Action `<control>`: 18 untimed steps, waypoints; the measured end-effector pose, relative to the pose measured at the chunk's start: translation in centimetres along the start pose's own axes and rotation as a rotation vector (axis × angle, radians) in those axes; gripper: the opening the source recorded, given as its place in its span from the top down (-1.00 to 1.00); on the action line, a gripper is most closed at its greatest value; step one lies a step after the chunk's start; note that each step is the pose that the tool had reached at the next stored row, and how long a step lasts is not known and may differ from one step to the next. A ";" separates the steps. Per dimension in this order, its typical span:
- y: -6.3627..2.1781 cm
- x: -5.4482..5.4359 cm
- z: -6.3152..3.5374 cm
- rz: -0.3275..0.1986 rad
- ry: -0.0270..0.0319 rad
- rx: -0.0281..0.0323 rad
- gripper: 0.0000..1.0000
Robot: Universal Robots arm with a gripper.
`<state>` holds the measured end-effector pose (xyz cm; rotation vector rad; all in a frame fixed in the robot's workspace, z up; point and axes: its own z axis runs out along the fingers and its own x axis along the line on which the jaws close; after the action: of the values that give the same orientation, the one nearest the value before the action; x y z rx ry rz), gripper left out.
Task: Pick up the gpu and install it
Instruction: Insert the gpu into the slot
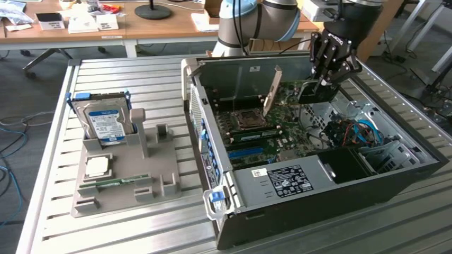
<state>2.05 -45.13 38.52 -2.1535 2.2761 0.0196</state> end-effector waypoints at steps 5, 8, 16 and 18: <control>0.00 0.0 0.31 0.000 -0.0002 0.0000 0.47; 0.00 0.0 0.53 0.000 0.0000 0.0000 0.47; 0.29 0.0 0.61 0.000 -0.0001 0.0001 0.47; 0.60 0.0 0.66 0.000 -0.0001 0.0000 0.47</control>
<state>1.45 -45.13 37.86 -2.1533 2.2762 0.0197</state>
